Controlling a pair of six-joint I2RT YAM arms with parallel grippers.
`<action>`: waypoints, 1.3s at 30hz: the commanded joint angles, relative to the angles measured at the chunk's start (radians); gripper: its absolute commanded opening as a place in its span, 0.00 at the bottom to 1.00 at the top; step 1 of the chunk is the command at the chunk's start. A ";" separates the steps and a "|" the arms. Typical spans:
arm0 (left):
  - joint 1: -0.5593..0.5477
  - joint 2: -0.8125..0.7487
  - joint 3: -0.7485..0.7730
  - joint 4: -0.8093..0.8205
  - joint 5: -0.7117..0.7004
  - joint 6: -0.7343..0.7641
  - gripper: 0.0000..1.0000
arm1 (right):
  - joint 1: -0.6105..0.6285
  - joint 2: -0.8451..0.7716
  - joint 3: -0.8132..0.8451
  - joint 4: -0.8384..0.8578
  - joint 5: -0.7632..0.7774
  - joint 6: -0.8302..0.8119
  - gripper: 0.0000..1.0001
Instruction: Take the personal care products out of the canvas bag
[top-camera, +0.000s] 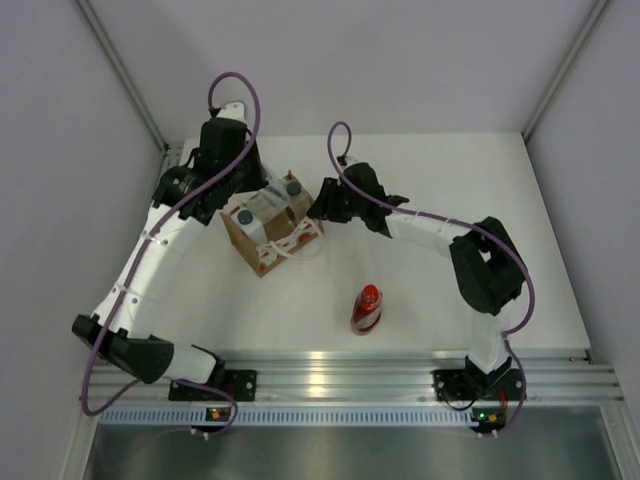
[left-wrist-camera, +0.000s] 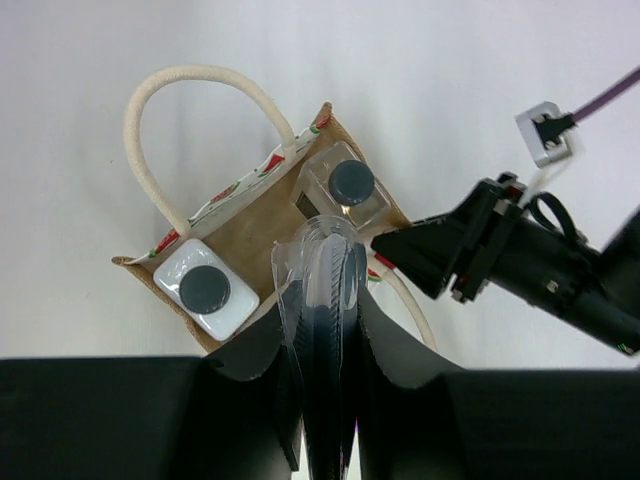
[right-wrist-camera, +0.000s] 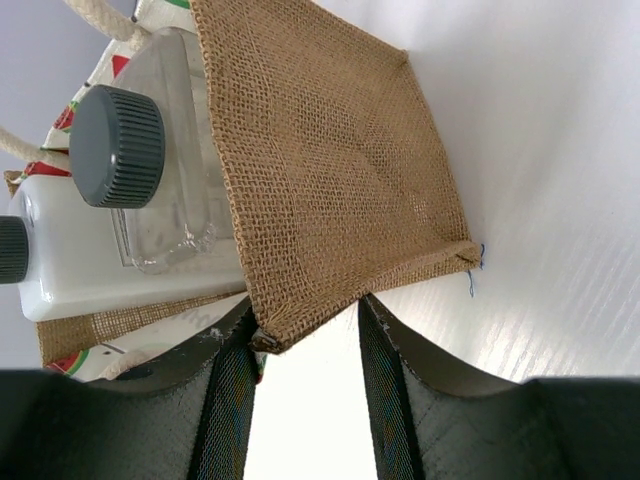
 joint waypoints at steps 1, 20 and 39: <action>-0.005 -0.095 0.080 -0.012 0.067 0.056 0.00 | -0.022 -0.002 0.058 -0.017 0.010 -0.020 0.41; -0.327 -0.125 0.018 -0.066 0.164 0.067 0.00 | -0.024 -0.010 0.061 -0.049 0.022 -0.036 0.41; -0.660 -0.152 -0.330 0.175 -0.092 0.059 0.00 | -0.024 0.006 0.067 -0.053 0.019 -0.046 0.41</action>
